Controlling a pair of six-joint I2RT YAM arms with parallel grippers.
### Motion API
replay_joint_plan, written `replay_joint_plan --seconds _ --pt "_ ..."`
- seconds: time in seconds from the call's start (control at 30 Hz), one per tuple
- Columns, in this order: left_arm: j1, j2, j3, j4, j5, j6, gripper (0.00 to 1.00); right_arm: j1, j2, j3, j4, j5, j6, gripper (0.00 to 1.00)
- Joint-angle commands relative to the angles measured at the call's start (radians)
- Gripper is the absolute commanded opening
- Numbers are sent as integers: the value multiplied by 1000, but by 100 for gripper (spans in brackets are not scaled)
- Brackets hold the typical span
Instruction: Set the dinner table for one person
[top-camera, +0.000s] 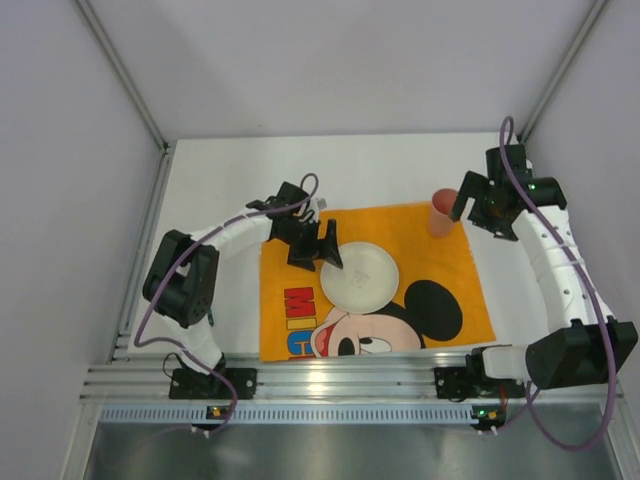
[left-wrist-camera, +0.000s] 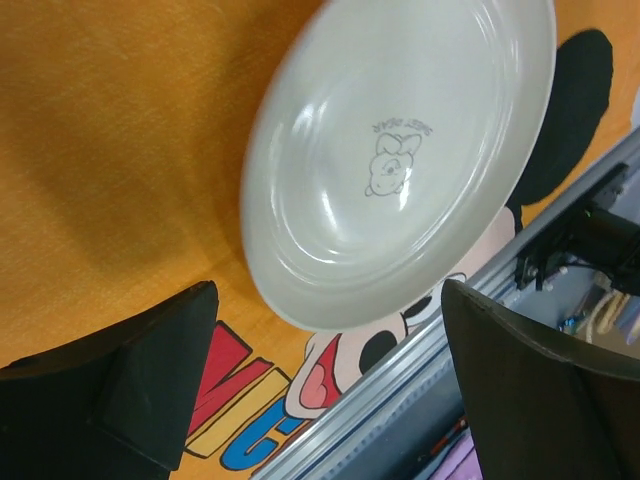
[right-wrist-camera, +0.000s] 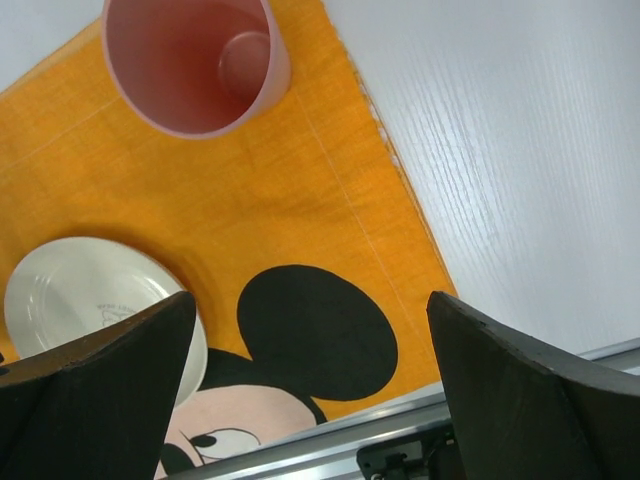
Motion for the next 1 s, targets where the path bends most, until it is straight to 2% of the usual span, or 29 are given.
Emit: replay_joint_plan --seconds 0.0,0.07,0.1,0.17,0.2,0.3,0.37,0.4,0.53,0.63,0.97 --pt "15 -133 55 -17 -156 -45 98 -2 -64 -16 38 1 1 100" --pt "38 -178 77 -95 -276 -79 98 0 -76 -19 44 -8 4 100" --pt "76 -225 92 -124 -404 -91 98 1 -79 -21 44 -11 7 100" --pt "142 -273 89 -193 -462 -112 98 10 -90 -28 55 -30 13 100" --pt "234 -323 65 -202 -467 -113 98 18 -92 -38 59 -39 22 100" --pt "416 -418 -17 -205 -465 -62 98 53 -81 -61 93 -80 38 100" --pt "463 -411 -12 -309 -616 -39 98 91 -58 -87 121 -100 50 100" --pt "480 -406 -18 -323 -640 -37 98 102 -47 -94 131 -106 53 100" --pt "592 -406 -74 -340 -660 -54 98 147 20 -96 171 -151 56 100" --pt "661 -345 -89 -351 -635 -60 98 167 62 -87 190 -174 44 100" --pt "684 -190 -104 -307 -634 -70 96 168 163 -39 200 -186 -28 100"
